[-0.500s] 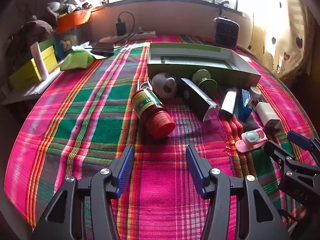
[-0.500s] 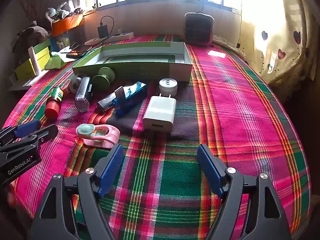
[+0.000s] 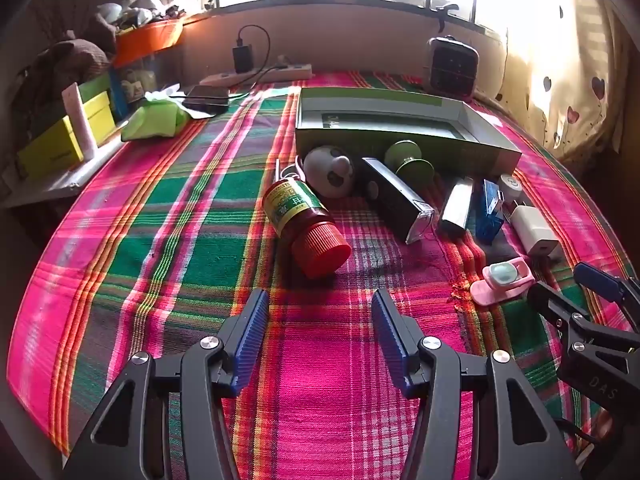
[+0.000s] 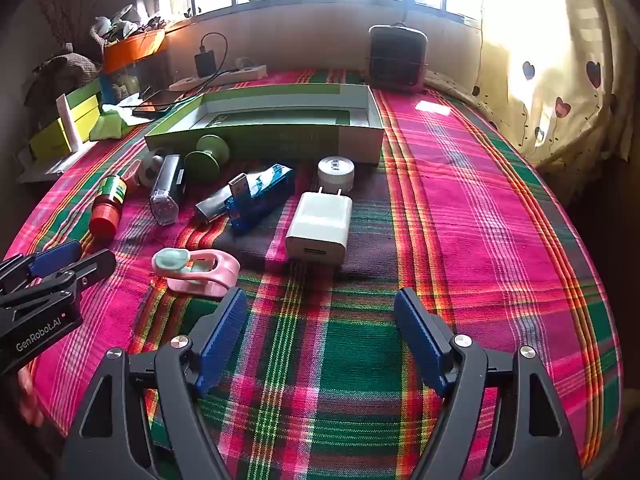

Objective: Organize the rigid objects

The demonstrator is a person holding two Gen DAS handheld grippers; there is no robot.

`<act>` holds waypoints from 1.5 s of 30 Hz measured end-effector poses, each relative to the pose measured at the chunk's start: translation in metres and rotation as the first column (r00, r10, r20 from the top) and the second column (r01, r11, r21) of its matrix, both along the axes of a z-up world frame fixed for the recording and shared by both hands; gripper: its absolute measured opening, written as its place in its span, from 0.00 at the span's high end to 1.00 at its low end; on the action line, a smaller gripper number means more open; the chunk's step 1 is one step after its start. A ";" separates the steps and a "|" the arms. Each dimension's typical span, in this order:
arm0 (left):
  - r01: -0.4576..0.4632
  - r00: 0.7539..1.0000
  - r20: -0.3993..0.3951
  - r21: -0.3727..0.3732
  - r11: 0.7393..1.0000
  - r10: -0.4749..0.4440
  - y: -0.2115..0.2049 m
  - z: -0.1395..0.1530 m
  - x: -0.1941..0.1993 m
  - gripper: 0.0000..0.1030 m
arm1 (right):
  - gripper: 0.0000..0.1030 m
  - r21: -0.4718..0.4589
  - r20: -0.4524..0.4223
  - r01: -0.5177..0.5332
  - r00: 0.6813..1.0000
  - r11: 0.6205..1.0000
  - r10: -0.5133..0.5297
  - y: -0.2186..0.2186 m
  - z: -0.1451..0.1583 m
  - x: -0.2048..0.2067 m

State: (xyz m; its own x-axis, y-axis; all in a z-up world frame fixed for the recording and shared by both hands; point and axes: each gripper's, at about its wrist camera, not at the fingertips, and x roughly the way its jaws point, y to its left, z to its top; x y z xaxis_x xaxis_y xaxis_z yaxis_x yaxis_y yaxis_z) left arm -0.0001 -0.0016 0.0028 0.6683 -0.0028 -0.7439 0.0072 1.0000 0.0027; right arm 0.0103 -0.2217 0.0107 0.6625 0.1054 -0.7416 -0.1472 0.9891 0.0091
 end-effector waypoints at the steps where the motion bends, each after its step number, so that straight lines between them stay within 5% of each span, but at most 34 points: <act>1: 0.001 1.000 0.000 0.002 1.000 -0.001 0.000 0.000 0.000 0.49 | 0.26 0.000 0.000 0.000 1.000 1.000 0.000 0.000 0.000 0.000; 45: 0.007 1.000 0.007 0.011 1.000 -0.007 0.000 -0.002 -0.002 0.49 | 0.26 0.001 0.002 0.000 1.000 1.000 0.000 -0.001 0.000 0.000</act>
State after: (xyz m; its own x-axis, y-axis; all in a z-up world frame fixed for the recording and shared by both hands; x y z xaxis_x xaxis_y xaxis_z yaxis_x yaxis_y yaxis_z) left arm -0.0023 -0.0020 0.0004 0.6733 0.0005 -0.7394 0.0142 0.9998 0.0136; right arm 0.0098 -0.2225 0.0112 0.6639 0.1065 -0.7402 -0.1473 0.9890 0.0102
